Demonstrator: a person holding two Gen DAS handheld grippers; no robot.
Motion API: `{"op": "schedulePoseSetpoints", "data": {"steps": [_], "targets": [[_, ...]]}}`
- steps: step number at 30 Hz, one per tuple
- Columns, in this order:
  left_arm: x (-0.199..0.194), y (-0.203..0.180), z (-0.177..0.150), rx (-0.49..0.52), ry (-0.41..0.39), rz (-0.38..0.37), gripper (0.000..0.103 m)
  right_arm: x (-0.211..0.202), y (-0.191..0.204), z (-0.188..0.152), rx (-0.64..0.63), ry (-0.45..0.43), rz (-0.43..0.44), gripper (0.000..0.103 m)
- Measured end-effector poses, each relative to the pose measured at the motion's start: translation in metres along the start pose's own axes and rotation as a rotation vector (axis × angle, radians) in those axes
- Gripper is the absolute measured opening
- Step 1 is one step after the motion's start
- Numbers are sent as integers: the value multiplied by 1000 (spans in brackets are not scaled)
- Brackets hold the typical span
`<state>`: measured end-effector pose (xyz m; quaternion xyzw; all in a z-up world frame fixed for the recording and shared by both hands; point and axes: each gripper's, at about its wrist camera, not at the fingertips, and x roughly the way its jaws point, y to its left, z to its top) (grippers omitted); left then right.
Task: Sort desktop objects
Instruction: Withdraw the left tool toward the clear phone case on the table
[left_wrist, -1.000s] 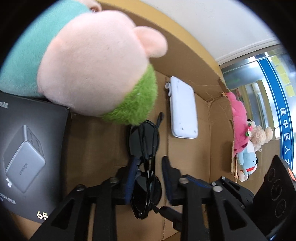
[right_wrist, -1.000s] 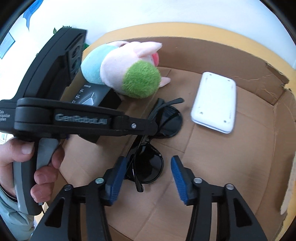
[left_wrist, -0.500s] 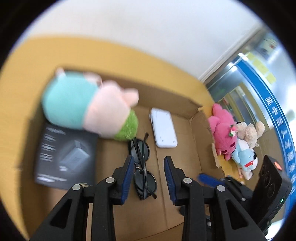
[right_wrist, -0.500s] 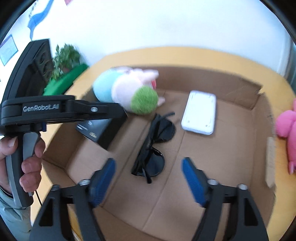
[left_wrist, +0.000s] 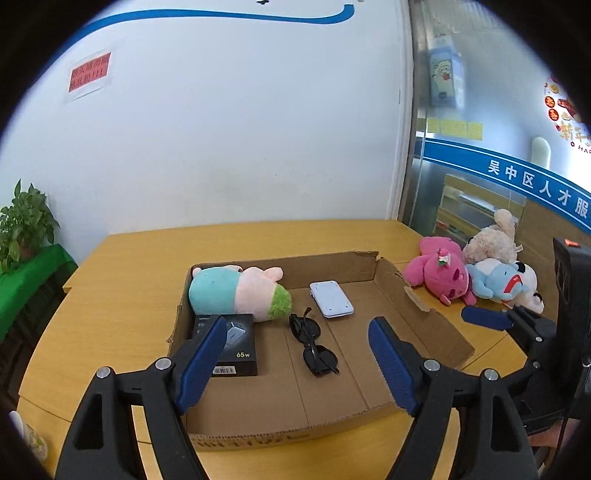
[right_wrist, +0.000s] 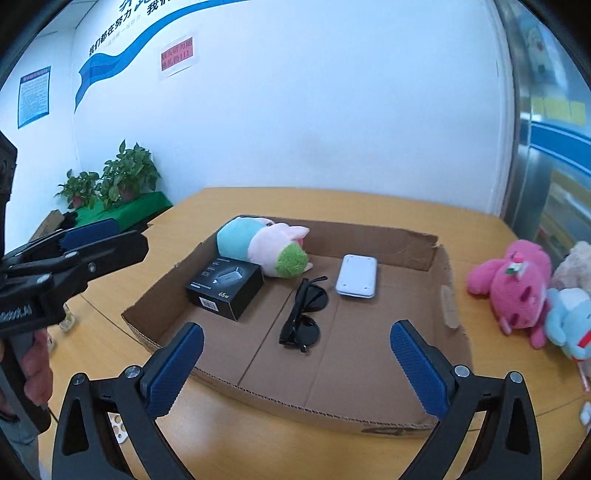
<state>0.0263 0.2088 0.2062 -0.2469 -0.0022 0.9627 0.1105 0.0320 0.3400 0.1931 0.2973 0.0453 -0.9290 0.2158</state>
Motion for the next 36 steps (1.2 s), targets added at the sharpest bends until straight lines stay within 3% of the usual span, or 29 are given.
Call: {"op": "schedulePoseSetpoints", "data": {"steps": [7,15,19,24,30,33,36], "targets": [[-29,-9,-22,4,-2,-5,79,-20,4,-11,-22,-7,-29,103],[-48,16,-60,-69,75,21,79,-23,4,-28,-19,26,8,103],[-50,36,-92,-123,143,30,79,-1,24,-66,-9,154,154,103],[-47,63,-135,-141,276,53,79,29,58,-124,-53,314,268,102],[-36,96,-182,-211,418,49,78,45,92,-163,-196,398,297,99],[-32,102,-198,-247,459,14,77,50,99,-172,-247,418,284,91],[-22,100,-209,-245,508,-18,56,47,99,-174,-271,405,266,89]]}}
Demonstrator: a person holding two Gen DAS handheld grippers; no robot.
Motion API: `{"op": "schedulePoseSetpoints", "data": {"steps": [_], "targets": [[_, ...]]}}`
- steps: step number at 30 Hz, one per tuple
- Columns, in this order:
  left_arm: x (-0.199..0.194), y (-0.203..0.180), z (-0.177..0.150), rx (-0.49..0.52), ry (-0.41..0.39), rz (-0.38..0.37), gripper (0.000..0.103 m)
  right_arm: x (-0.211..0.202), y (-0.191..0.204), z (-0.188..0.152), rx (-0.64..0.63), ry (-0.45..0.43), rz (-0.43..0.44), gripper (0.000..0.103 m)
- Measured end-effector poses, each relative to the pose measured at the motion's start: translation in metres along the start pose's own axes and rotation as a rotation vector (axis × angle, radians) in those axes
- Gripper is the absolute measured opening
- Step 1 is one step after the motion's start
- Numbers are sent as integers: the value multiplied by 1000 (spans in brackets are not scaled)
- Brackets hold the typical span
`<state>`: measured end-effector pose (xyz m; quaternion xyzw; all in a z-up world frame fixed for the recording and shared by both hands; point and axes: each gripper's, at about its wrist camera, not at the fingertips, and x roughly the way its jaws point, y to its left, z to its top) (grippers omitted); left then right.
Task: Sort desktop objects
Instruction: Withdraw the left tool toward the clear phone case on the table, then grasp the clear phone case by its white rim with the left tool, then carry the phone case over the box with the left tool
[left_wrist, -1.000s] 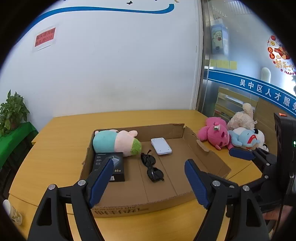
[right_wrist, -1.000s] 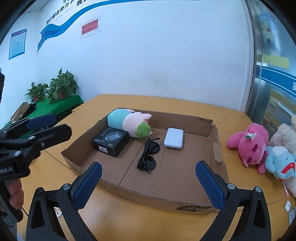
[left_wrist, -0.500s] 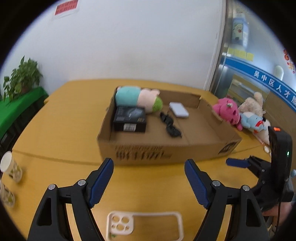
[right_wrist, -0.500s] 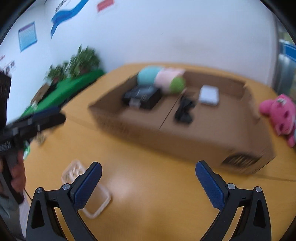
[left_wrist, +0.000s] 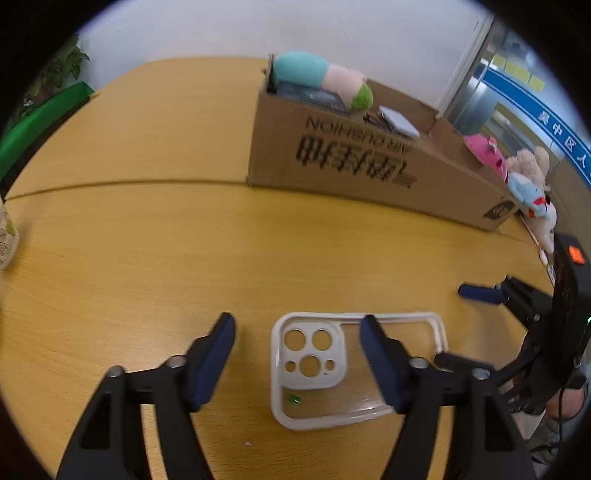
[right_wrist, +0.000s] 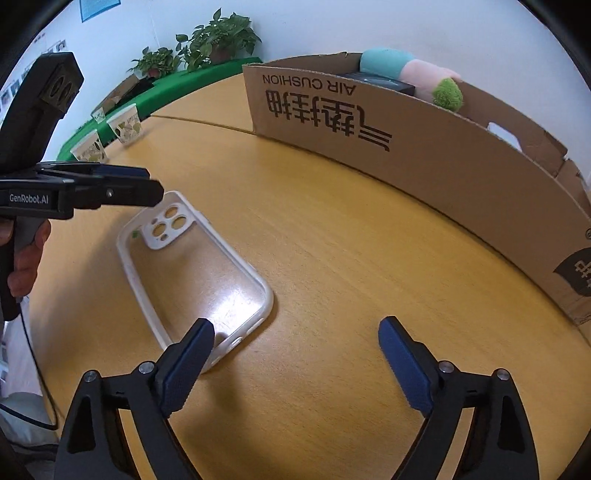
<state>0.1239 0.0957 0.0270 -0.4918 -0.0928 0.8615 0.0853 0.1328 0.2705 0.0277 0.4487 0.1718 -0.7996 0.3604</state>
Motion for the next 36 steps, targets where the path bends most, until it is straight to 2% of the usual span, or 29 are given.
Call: {"op": "schedulePoseSetpoints", "data": {"steps": [1,3,4,5,9,12,15,17,18,21,24,28,33,36], "targets": [[6,1,-2,-4,29,-1,39,0,-2,-2,-9,2,-20,87],[7,-3,-6,-6,28,-24,32,-4,-10,-5,11,1,-35,84],[7,-7,-7,-2,43,-43,17,-6,-16,-6,27,1,-42,81],[9,-9,-8,1,63,-53,9,-9,-22,-8,42,2,-55,78],[8,-29,-15,30,78,-95,10,-21,-48,-21,113,2,-86,69],[10,-44,-16,34,79,-98,10,-29,-58,-24,141,2,-97,55],[11,-53,-14,38,79,-89,10,-34,-62,-26,148,-4,-89,40],[15,-58,-12,38,80,-91,9,-35,-62,-26,152,-11,-55,17],[15,-59,-12,45,77,-72,9,-35,-63,-26,156,-12,-34,12],[17,-59,-1,30,57,-64,8,-34,-61,-24,151,-9,-25,13],[2,-64,14,40,-12,-45,7,-46,-64,-19,161,-59,-22,12],[-28,-78,53,82,-129,-45,7,-87,-68,8,162,-206,-68,13],[-79,-103,123,155,-356,-51,7,-150,-79,58,123,-401,-158,13],[-103,-116,156,204,-470,-34,7,-168,-87,88,110,-458,-191,13]]}}
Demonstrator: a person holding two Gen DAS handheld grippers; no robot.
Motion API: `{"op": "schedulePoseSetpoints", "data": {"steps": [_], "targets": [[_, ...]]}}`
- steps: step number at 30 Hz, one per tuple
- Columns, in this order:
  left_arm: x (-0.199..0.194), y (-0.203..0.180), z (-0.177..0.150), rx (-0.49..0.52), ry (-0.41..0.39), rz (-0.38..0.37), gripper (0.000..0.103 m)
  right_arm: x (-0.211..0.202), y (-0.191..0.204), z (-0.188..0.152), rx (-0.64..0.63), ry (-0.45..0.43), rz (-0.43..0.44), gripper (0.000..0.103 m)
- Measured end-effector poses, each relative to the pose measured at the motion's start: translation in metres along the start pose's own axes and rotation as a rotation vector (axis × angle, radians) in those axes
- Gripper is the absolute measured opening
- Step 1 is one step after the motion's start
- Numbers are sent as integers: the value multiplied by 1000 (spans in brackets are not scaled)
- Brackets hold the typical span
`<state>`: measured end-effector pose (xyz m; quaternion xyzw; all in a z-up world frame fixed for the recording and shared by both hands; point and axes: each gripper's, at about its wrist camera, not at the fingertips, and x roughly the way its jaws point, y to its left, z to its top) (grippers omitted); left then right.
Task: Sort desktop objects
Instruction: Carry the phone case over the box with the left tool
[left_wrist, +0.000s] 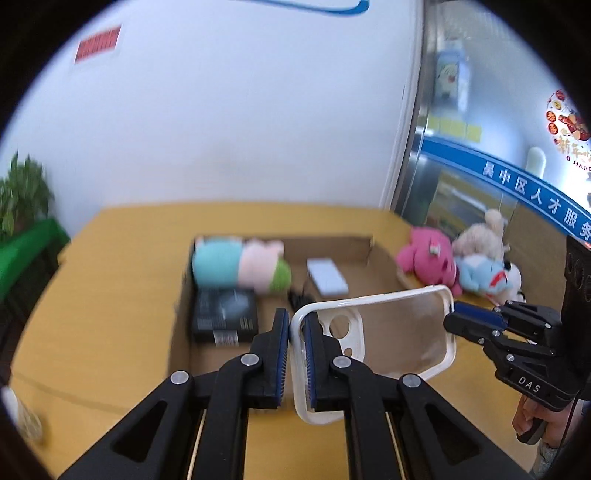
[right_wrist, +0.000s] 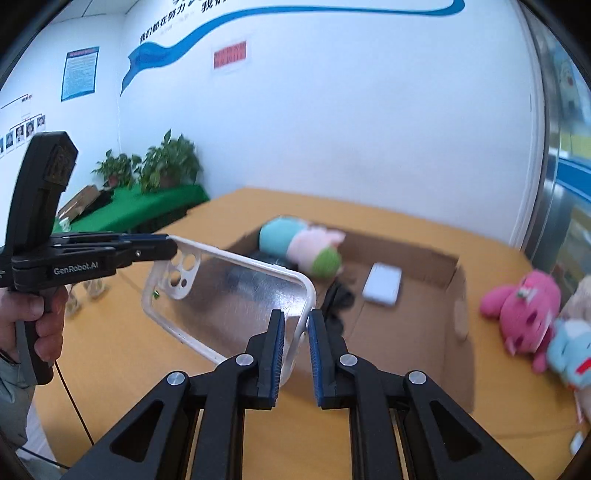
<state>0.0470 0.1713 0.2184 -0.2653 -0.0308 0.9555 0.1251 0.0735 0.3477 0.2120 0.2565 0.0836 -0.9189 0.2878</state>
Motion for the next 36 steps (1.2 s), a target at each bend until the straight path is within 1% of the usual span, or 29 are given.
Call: {"op": "schedulePoseSetpoints", "data": {"steps": [2,3,6,10,14,19,21,24,28,30,32,36], "targets": [[0,1,22,23,-44,-2,7,6,-7,19,10,-26,1,13],[2,3,29,31,-48,-1,7,11,-10,27,17,-31,5,13],[17,12,43,42,-25,16,7,37,-23,40,76,-17,49,13],[42,26,41,49,47,48,7,76,-33,40,128,38,87,13],[84,50,20,23,187,97,7,125,-35,25,169,146,122,13],[127,85,-17,-79,360,110,8,184,-30,-7,207,315,179,13],[140,92,-31,-87,422,123,8,197,-29,-21,226,367,192,13],[154,95,-47,-70,517,165,9,216,-27,-37,268,448,210,13],[166,90,-60,-26,593,239,10,229,-21,-47,276,507,209,13],[171,89,-66,-17,628,265,10,234,-17,-51,268,525,200,13],[174,86,-68,11,637,302,10,234,-17,-50,266,521,199,15],[176,83,-71,34,644,336,10,237,-16,-51,263,526,198,15]]}}
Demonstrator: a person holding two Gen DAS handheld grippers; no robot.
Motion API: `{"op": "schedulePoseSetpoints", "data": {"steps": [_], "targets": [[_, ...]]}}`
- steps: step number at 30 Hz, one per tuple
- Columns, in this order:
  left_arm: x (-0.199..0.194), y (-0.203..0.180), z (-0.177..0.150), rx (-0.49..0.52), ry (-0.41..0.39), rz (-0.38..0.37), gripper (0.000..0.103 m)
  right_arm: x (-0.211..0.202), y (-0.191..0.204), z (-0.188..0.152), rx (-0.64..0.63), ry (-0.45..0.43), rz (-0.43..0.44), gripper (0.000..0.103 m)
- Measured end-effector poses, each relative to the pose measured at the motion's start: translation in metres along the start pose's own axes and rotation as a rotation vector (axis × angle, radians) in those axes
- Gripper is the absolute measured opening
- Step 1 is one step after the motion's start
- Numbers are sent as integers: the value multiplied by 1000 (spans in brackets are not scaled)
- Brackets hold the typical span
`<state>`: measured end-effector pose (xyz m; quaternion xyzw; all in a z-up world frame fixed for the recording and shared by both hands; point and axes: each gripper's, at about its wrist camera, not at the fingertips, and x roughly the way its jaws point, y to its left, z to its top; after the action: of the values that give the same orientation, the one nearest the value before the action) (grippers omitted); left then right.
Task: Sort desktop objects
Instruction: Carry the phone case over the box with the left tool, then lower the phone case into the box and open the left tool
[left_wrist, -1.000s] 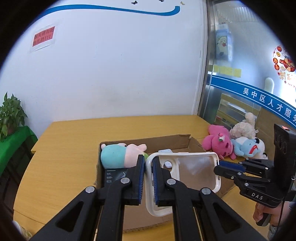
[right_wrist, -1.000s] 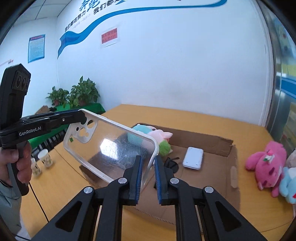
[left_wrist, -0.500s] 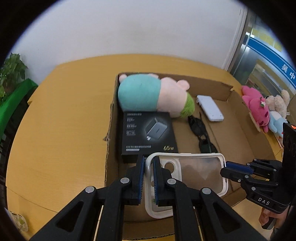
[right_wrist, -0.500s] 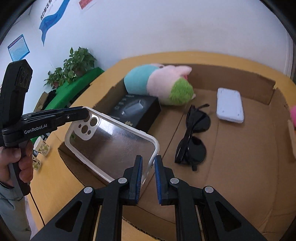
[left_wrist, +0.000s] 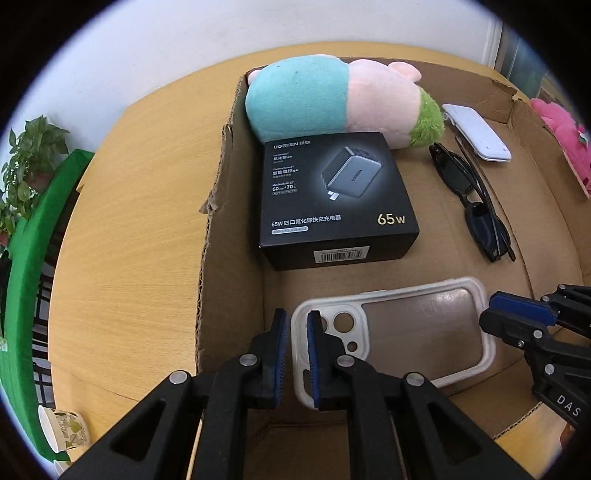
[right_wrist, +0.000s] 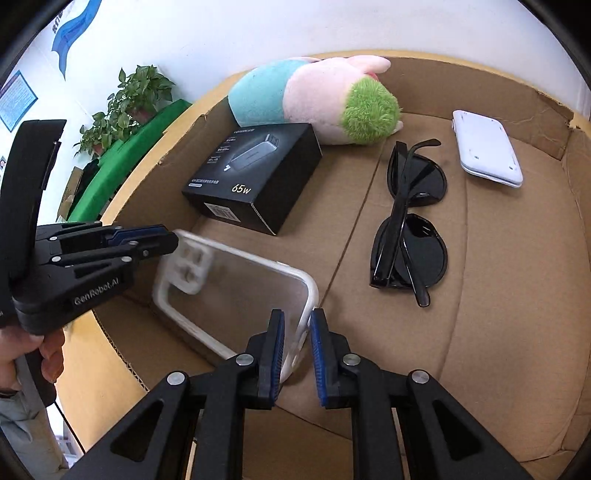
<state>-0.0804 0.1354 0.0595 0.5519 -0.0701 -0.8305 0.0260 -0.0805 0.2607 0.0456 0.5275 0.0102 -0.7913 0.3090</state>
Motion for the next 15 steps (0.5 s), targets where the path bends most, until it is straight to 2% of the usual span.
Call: {"op": "schedulePoseSetpoints", "data": {"steps": [4,6,7,9,10,11,13,15], "targets": [[0,2,0,-5,-5,-8,10,2,2,0,-4,5,3,15],[-8,6,-3,-26,-36,-28,11,-5,1,0,3,-19,18,15],[-16,8,-5,-37,-68,-43,12,-13,0,0,9,-49,22,19],[-40,11,-12,-54,-171,-87,18,-39,0,-3,-2,-142,-3,45],[-53,12,-17,-57,-228,-104,31,-59,2,-8,-14,-218,-29,75],[-69,11,-25,-62,-301,-120,57,-77,2,-15,-19,-290,-59,100],[-93,6,-42,-88,-453,-131,87,-113,2,-36,-24,-455,-149,103],[-106,-7,-66,-94,-562,-148,87,-131,-2,-63,-23,-555,-227,103]]}}
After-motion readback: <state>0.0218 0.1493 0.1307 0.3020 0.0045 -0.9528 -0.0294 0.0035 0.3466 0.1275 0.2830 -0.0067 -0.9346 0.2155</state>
